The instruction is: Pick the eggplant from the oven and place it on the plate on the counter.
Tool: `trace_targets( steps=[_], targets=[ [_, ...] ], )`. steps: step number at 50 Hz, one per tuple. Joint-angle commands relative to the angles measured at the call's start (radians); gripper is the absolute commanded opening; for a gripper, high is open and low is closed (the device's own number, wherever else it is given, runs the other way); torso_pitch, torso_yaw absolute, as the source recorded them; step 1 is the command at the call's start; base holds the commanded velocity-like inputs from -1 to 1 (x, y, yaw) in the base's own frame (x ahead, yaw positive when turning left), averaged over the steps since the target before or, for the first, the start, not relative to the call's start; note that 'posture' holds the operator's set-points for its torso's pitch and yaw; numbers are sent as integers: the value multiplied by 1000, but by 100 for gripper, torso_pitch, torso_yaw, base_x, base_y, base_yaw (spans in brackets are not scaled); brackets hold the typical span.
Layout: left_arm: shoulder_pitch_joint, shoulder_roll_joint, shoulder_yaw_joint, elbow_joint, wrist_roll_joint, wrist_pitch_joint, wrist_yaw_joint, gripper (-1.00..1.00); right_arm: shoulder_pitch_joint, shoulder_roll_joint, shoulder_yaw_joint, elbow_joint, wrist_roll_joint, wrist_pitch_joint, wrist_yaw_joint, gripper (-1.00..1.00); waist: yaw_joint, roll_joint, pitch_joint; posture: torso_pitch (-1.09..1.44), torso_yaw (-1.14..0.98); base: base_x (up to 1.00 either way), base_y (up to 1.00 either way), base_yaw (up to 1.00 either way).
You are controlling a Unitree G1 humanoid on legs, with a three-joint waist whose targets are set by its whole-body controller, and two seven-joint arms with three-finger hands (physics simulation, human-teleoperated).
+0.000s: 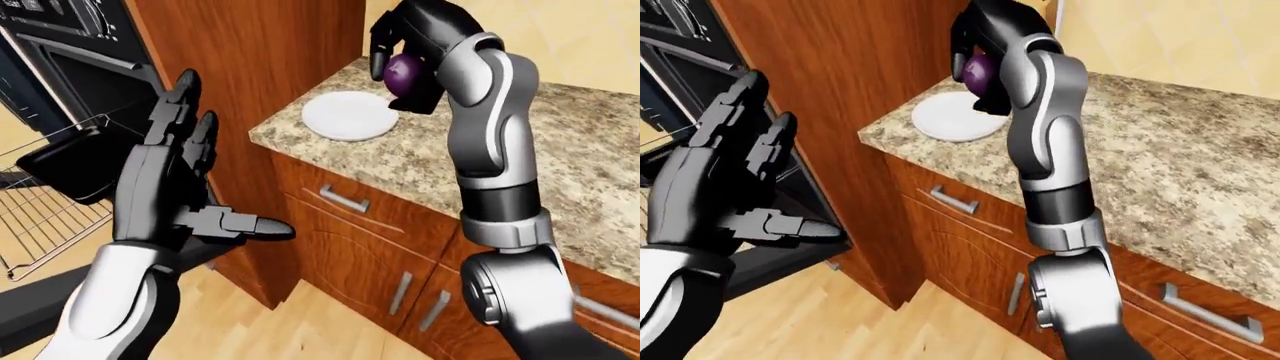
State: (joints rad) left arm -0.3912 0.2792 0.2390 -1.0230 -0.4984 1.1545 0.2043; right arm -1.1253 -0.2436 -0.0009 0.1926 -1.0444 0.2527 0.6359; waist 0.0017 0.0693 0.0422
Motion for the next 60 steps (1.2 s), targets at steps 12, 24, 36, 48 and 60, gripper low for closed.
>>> trace_targets(
  steps=[12,24,36,48,60],
  targets=[
    [-8,-29,-13,-12,93,-56,-76,100,-27,-17,-30,-16,-4,2,-31,-100,10,-76,-18,0,0,11,0,0],
    [-18,-39,-5,-24,105,-35,-91,100,-31,-10,-26,-19,-3,9,-31,-100,-9,-51,-13,0,0,0,0,0],
    [-15,-33,-2,-24,93,-37,-82,100,-40,-2,-22,-15,-4,11,-35,-100,-4,-57,-7,0,0,0,0,0],
    [-11,-30,-7,-24,87,-42,-79,100,-58,24,-11,27,-8,21,-83,-100,4,-60,21,0,0,26,0,0],
    [-12,-32,-25,-24,98,-42,-78,100,-52,14,-16,17,-3,20,-80,-100,-2,-72,14,0,0,51,0,0]
  ],
)
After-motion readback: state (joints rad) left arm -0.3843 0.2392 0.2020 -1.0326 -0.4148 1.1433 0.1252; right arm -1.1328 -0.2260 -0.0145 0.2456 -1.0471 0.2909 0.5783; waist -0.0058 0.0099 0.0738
